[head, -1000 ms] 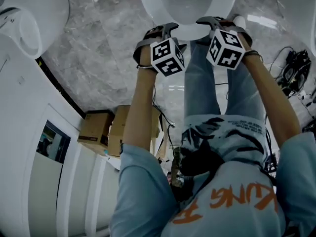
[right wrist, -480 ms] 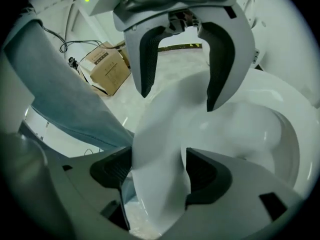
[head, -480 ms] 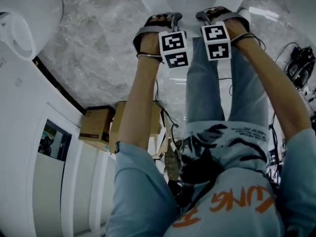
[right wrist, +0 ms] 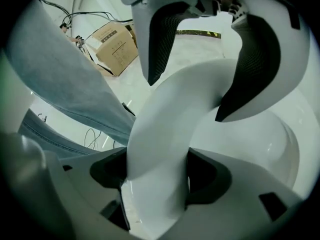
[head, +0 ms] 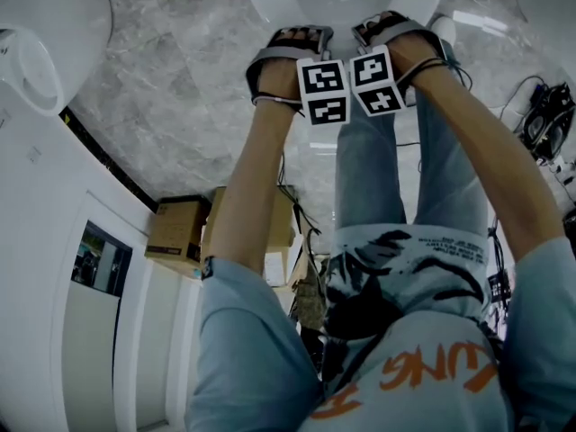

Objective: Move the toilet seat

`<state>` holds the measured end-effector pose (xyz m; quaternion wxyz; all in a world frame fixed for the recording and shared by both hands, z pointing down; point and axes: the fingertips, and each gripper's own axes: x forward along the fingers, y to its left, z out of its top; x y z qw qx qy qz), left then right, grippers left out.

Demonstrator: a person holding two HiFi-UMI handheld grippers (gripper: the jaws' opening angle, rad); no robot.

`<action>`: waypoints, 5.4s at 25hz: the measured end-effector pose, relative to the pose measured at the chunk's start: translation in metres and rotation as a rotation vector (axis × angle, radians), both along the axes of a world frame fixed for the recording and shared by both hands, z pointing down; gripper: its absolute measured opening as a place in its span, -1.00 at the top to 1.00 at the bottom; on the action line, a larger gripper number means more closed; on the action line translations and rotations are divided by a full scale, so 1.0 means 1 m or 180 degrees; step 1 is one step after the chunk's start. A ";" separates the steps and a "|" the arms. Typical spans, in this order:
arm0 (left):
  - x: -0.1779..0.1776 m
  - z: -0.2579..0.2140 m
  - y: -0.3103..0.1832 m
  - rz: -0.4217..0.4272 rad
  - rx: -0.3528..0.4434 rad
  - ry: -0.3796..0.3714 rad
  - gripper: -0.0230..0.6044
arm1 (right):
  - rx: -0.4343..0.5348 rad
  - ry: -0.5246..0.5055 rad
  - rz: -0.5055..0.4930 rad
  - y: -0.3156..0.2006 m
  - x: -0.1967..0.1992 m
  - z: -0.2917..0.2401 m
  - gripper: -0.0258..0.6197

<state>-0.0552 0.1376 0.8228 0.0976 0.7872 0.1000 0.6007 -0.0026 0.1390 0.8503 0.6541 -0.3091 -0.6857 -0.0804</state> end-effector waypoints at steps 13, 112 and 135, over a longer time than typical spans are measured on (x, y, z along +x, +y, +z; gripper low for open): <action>0.001 -0.041 -0.009 0.0508 0.0837 -0.0104 -0.30 | -0.0437 -0.0153 0.0102 -0.001 0.003 -0.075 -0.13; 0.005 -0.404 -0.466 -0.0953 0.1496 0.0768 0.34 | 0.1986 -0.1422 0.2917 -0.464 0.015 -0.424 0.40; 0.006 -0.393 -0.532 -0.1016 0.1378 0.1044 0.29 | 0.2324 -0.1819 0.3538 -0.528 0.025 -0.420 0.32</action>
